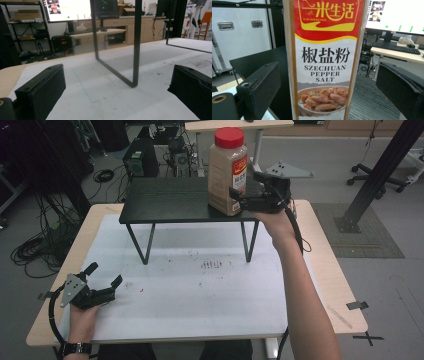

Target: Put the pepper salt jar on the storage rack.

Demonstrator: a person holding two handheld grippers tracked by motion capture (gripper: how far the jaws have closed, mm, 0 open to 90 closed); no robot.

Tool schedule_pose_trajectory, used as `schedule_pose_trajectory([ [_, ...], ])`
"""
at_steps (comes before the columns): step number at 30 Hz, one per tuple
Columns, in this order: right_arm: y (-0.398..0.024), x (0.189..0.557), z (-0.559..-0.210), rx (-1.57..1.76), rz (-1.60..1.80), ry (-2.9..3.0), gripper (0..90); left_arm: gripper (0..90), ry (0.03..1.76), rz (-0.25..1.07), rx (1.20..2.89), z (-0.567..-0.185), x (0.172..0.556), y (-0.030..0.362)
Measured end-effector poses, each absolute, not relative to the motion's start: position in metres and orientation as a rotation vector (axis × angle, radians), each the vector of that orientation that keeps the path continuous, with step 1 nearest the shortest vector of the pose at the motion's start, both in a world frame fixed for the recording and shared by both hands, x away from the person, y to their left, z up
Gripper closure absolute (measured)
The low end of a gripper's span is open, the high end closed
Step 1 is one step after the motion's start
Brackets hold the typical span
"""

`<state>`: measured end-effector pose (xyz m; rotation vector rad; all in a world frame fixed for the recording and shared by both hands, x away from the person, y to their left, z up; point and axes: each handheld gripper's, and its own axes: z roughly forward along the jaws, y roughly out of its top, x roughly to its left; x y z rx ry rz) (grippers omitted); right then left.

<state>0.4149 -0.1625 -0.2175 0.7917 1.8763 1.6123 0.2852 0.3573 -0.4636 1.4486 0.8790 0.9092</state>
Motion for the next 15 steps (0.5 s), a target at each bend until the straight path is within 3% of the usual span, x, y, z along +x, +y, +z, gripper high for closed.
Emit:
schedule_pose_trajectory([
  [15,-0.175,0.394,-0.213,0.749,1.623,1.880,6.2,0.4,0.878,0.910,1.450,-0.464,0.285,0.357],
])
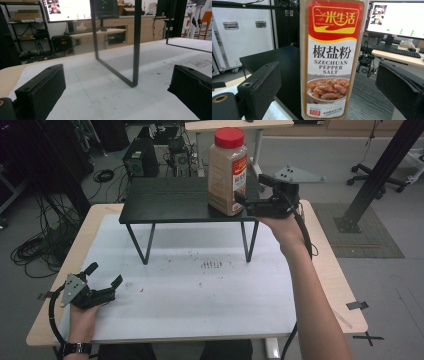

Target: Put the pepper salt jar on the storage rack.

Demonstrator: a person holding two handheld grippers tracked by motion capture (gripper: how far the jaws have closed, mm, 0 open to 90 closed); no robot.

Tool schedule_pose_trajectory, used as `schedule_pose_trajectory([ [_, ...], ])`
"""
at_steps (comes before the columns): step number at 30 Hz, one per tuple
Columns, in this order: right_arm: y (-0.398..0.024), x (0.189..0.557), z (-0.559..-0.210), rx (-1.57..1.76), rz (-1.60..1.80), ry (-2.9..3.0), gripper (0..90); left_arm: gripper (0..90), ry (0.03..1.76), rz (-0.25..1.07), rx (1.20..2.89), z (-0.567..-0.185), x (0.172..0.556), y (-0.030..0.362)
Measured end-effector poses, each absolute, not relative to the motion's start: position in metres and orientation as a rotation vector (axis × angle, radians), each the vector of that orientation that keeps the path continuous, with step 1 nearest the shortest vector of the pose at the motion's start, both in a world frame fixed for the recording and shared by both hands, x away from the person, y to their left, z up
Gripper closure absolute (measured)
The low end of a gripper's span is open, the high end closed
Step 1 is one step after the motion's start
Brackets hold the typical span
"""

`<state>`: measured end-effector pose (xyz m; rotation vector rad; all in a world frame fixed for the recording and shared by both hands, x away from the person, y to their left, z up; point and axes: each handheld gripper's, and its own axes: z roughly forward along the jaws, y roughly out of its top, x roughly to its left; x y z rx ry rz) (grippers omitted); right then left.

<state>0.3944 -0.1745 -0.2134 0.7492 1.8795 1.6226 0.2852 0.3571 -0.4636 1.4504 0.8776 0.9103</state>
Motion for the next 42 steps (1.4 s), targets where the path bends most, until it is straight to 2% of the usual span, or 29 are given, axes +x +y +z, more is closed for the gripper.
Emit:
schedule_pose_trajectory([
  [24,-0.183,0.364,-0.223,0.666,1.651,1.917,6.3,0.4,0.875,0.910,1.451,-0.464,0.285,0.357],
  [42,-0.194,0.348,-0.248,0.612,1.692,1.958,6.3,0.4,0.875,0.911,1.454,-0.464,0.285,0.357],
])
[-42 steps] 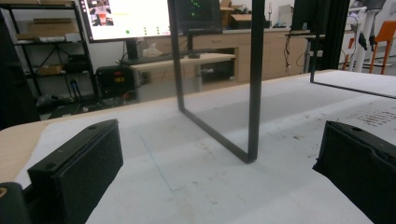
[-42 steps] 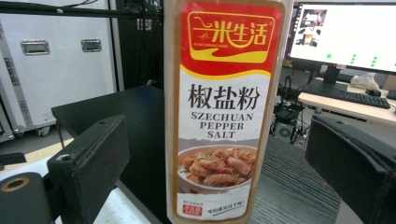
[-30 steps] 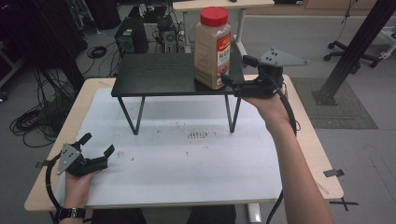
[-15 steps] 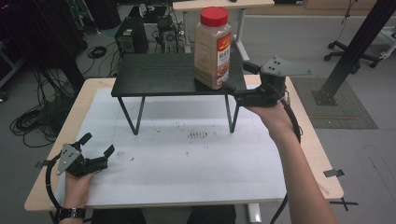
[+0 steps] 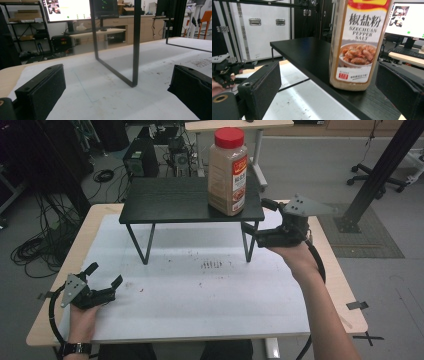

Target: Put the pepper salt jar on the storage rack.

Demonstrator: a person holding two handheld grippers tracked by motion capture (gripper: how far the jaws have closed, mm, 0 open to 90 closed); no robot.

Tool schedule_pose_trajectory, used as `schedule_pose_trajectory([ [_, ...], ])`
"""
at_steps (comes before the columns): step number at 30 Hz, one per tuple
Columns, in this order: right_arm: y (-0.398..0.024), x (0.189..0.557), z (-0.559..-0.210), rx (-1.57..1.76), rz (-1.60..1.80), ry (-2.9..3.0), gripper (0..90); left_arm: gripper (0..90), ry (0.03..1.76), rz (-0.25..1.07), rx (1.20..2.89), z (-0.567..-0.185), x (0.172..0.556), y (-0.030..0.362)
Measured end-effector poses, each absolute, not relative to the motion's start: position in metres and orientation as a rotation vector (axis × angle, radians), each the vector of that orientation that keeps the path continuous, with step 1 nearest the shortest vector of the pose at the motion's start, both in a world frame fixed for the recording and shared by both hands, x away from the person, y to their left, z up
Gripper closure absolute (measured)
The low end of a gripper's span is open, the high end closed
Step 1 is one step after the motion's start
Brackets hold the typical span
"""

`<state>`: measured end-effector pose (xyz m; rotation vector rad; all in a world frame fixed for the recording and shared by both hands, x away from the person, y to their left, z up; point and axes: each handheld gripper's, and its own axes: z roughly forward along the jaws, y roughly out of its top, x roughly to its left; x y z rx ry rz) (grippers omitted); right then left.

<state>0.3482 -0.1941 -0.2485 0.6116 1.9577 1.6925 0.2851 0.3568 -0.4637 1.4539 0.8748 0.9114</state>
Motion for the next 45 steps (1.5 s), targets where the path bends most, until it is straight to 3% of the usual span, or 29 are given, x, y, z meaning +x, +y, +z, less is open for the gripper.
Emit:
schedule_pose_trajectory([
  [45,-0.210,0.339,-0.352,0.657,1.685,2.095,6.8,0.4,0.876,0.920,1.464,-0.464,0.285,0.356],
])
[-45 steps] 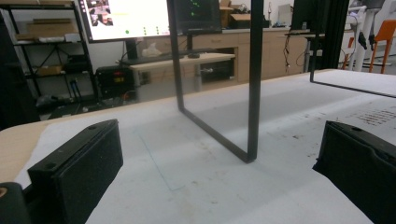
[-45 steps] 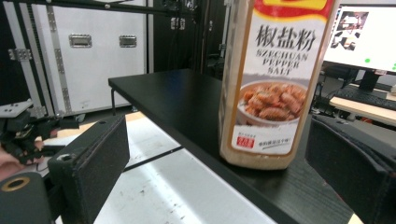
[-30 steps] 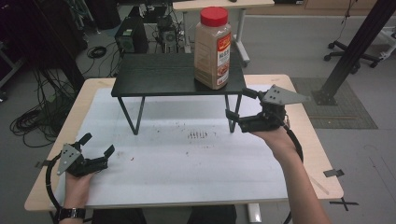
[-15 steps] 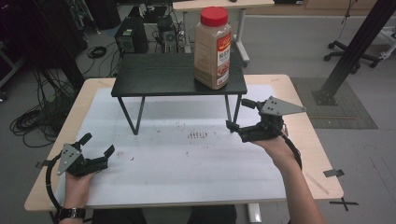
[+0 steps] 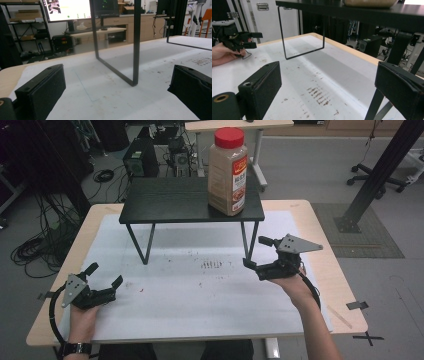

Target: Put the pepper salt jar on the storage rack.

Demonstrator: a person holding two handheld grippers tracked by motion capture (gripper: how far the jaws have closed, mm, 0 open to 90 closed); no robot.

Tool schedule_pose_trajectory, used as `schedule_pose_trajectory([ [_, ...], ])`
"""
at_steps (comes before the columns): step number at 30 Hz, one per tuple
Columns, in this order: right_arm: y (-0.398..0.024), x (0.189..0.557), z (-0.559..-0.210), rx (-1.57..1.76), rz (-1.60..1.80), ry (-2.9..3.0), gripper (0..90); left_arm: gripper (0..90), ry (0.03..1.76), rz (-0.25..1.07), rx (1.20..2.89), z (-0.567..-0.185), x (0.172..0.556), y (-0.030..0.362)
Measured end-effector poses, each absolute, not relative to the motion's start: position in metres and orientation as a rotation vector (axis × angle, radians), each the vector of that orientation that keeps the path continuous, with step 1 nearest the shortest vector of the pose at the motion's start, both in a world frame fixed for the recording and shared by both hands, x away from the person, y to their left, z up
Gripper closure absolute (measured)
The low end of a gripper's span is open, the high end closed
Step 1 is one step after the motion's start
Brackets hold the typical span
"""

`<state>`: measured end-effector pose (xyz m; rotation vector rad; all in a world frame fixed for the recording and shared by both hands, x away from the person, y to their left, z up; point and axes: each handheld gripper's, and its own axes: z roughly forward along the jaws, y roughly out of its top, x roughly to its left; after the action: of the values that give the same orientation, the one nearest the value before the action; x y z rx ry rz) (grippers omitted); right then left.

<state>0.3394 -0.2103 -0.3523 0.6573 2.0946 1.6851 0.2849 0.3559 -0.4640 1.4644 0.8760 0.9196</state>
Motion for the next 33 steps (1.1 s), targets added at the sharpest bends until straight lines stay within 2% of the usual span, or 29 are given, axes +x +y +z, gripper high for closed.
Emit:
schedule_pose_trajectory([
  [33,-0.212,0.345,-0.409,0.764,1.646,2.147,6.2,0.4,0.876,0.920,1.465,-0.464,0.285,0.356],
])
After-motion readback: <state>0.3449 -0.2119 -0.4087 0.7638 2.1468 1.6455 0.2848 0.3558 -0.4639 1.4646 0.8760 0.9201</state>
